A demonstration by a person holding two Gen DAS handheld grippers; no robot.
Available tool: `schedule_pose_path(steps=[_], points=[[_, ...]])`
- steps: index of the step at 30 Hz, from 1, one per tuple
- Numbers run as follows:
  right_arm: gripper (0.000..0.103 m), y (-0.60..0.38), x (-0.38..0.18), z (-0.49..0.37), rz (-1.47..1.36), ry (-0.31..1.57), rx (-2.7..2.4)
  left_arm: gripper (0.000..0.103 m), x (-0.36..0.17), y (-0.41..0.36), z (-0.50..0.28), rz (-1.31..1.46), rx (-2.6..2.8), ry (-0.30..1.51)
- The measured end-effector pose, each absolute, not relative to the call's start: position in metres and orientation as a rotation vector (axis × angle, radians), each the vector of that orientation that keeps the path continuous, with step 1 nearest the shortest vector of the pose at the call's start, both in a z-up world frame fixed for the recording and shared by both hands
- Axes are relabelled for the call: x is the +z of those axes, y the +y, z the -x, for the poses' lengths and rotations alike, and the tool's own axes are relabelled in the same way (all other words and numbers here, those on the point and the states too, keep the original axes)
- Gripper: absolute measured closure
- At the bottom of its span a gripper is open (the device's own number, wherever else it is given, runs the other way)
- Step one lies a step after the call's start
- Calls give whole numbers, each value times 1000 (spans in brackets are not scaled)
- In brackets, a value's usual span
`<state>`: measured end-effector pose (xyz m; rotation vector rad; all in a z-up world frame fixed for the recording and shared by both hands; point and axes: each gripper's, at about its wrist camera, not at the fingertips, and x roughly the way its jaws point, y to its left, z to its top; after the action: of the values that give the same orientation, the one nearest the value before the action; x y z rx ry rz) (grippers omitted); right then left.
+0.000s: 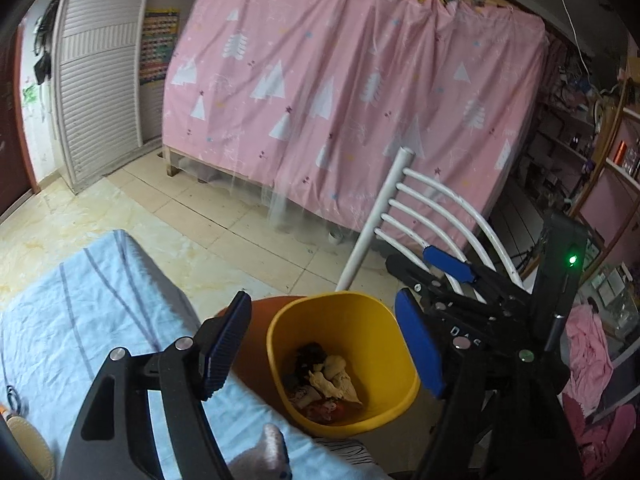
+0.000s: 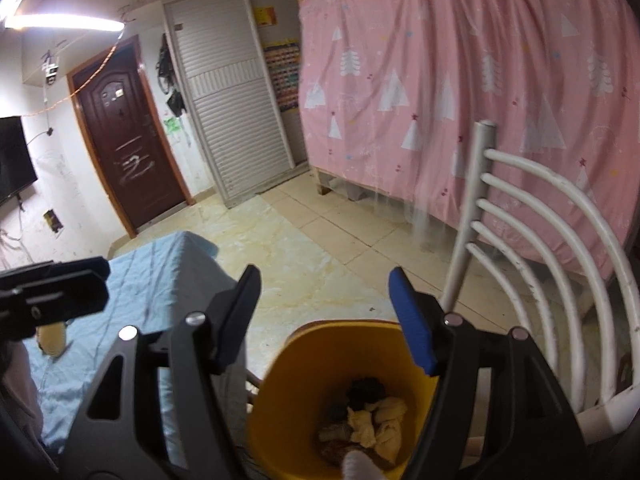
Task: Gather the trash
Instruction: 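Move both tools back over the bed toward the red knitted hat, then grasp the red knitted hat with the left tool while the right tool grasps the yellow round brush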
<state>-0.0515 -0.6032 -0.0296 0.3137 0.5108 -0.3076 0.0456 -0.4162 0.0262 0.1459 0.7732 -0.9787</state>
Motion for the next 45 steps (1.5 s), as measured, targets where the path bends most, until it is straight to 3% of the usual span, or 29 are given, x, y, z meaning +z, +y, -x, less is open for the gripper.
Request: schedule_pose_path(steps=[23, 45], points=[[26, -408, -8, -54, -112, 574, 101, 37, 79, -198, -91, -25, -608, 635], [17, -316, -24, -86, -35, 675, 340, 34, 44, -103, -131, 27, -397, 705]])
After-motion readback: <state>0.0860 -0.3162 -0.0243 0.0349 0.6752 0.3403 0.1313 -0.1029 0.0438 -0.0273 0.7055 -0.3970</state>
